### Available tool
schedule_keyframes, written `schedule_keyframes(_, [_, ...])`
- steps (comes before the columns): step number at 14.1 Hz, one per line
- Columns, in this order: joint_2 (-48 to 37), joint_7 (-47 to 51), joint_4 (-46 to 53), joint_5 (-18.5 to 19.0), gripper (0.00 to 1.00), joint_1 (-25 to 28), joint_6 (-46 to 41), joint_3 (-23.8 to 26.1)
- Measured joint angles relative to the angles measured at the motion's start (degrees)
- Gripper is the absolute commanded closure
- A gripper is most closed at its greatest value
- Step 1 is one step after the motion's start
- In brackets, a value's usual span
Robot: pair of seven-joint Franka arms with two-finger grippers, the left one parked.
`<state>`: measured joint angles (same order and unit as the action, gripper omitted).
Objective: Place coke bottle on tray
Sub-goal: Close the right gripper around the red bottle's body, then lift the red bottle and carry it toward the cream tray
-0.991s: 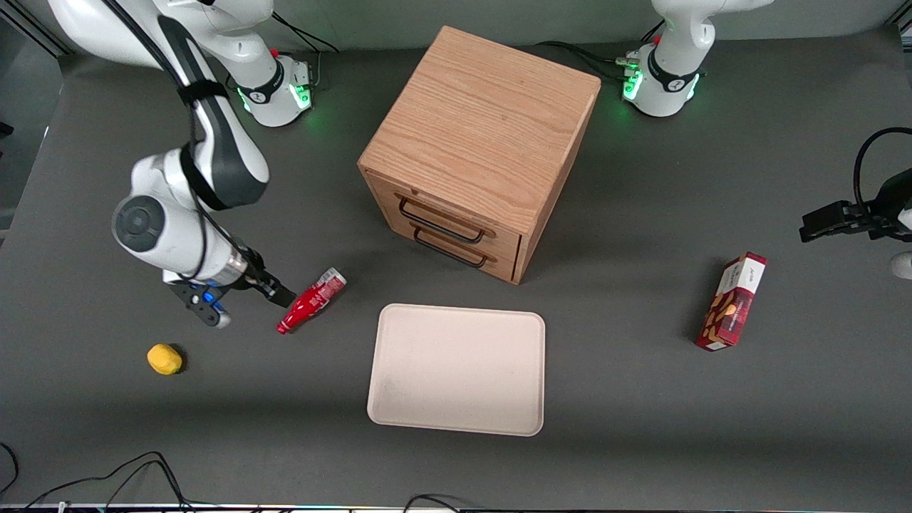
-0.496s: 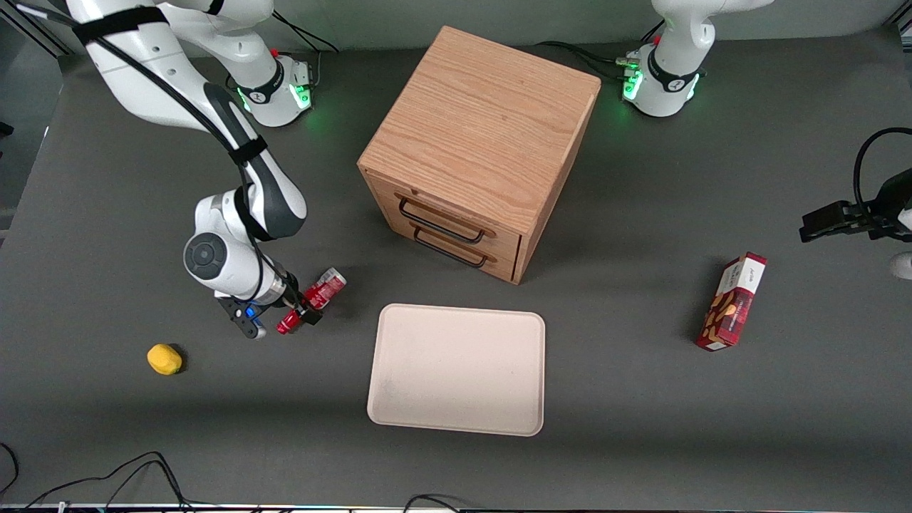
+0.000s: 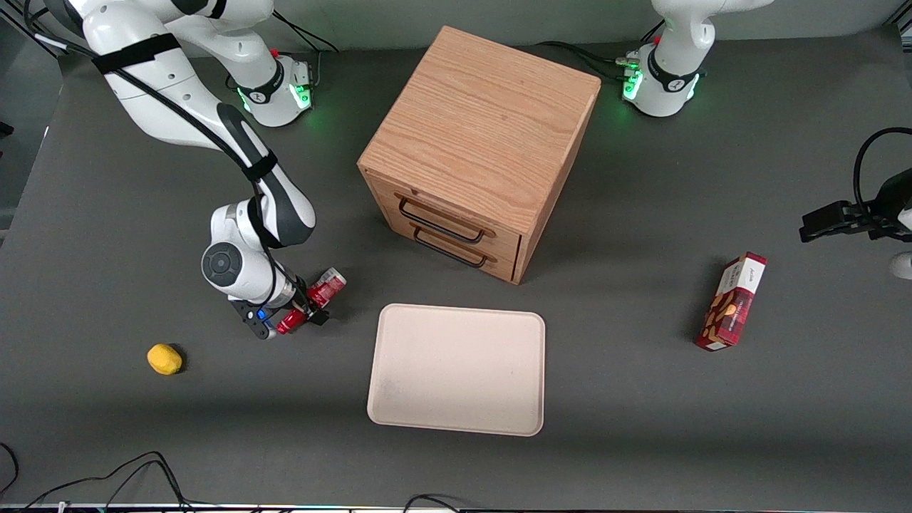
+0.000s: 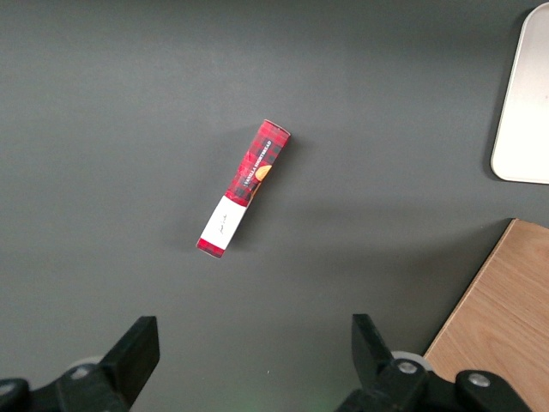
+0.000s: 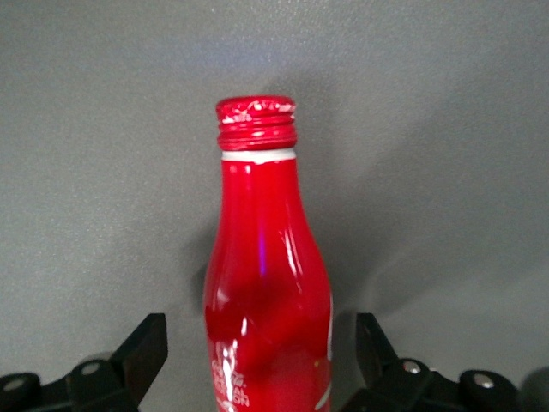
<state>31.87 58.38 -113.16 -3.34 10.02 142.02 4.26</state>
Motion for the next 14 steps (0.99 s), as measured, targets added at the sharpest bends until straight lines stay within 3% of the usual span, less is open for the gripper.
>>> schedule_keyframes(3, [0.0,0.0,0.0,0.0,0.83,0.0,0.0,0.0])
schedule_keyframes(5, [0.0,0.0,0.0,0.0,0.97,0.0,0.1,0.0])
schedule_keyframes(10, [-0.2,-1.1,1.0,0.1,1.00,0.0,-0.1,0.0])
schedule_keyframes(14, [-1.6,-8.1,7.4,0.2,1.00,-0.1,-8.0,-0.1])
